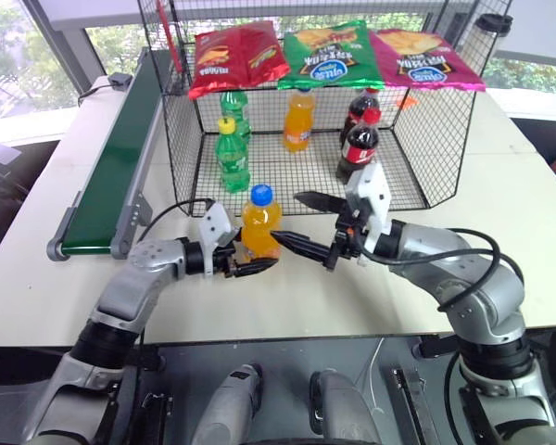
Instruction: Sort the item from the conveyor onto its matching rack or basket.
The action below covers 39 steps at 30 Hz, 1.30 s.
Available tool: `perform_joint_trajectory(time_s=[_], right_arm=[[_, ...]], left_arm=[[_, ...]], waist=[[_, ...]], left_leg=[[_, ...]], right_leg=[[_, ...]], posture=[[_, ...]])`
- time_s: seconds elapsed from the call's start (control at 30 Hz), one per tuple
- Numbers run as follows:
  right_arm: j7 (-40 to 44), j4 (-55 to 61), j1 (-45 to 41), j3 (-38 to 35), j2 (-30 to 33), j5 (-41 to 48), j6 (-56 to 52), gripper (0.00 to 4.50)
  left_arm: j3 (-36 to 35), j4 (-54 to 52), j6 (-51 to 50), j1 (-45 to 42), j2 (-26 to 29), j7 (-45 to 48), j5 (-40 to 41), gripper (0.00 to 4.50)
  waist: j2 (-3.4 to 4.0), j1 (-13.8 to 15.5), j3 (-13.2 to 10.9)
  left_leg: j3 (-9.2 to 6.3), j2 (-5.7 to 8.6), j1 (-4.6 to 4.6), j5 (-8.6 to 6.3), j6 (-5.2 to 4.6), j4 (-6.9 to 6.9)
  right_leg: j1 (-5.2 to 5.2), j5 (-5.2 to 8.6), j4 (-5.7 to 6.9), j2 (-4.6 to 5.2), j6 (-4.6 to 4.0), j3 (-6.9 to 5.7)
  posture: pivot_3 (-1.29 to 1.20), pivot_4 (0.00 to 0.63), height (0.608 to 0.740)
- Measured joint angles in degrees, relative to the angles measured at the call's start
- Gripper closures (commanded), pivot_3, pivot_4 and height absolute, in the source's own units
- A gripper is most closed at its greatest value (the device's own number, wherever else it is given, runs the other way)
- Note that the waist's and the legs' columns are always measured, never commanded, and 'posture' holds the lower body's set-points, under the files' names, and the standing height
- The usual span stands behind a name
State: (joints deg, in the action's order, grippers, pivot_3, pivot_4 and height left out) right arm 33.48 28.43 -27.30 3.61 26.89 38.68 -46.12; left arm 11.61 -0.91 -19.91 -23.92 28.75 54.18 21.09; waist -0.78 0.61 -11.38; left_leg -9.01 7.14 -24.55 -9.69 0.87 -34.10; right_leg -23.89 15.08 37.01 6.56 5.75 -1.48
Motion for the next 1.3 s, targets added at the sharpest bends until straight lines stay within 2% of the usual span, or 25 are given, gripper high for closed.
perform_joint_trajectory(time_s=[0.27,0.87,0.9,1.0,1.03,1.3], right_arm=[[-0.84,-0.88,-1.22,0.23,-1.46,0.39,-1.31,0.0],[-0.54,-4.59,-1.17,0.98,-1.51,-4.64,1.32,0.0],[-0.31,-5.03,-1.17,1.0,-1.54,-4.75,1.63,0.54],[0.37,-5.14,-1.16,1.44,-1.78,-4.75,2.19,1.66],[0.41,-5.2,-1.17,1.44,-1.82,-4.77,2.31,1.9],[0.63,-5.22,-1.11,1.42,-2.01,-4.65,2.37,1.91]], left_arm=[[1.04,2.49,1.35,-3.6,-4.29,0.88,-2.24,1.55],[0.98,2.74,0.03,-5.25,-7.0,1.55,-2.95,1.55],[0.98,2.73,-0.02,-5.29,-7.0,1.52,-2.95,1.55],[0.9,2.74,-0.51,-5.51,-7.0,1.33,-2.95,1.55],[0.88,2.73,-0.56,-5.56,-6.99,1.32,-2.95,1.55],[0.83,2.51,-0.99,-5.58,-6.92,1.17,-2.96,1.55]], waist=[[0.0,-0.01,0.0],[0.0,-0.31,0.0],[0.0,-0.31,0.0],[0.0,-0.35,0.0],[0.0,-0.35,0.0],[0.0,-0.35,0.0]], left_leg=[[0.0,0.01,0.01,0.01,-0.01,-0.04],[0.0,0.01,0.02,0.02,-0.01,-0.07],[0.0,0.01,0.02,0.02,-0.01,-0.07],[0.0,0.0,0.03,0.02,-0.01,-0.08],[0.0,0.01,0.03,0.02,-0.01,-0.08],[0.0,0.0,0.03,0.02,0.0,-0.08]], right_leg=[[0.02,-0.01,0.05,-0.02,0.01,-0.03],[0.02,-0.02,0.11,-0.06,0.02,-0.09],[0.02,-0.02,0.12,-0.06,0.02,-0.09],[0.02,-0.02,0.13,-0.06,0.02,-0.09],[0.02,-0.02,0.12,-0.06,0.02,-0.09],[0.03,-0.02,0.13,-0.06,0.02,-0.09]], posture=[[0.0,0.15,0.739],[0.0,0.15,0.739],[0.0,0.15,0.739],[0.0,0.15,0.739],[0.0,0.15,0.739],[0.0,0.15,0.739]])
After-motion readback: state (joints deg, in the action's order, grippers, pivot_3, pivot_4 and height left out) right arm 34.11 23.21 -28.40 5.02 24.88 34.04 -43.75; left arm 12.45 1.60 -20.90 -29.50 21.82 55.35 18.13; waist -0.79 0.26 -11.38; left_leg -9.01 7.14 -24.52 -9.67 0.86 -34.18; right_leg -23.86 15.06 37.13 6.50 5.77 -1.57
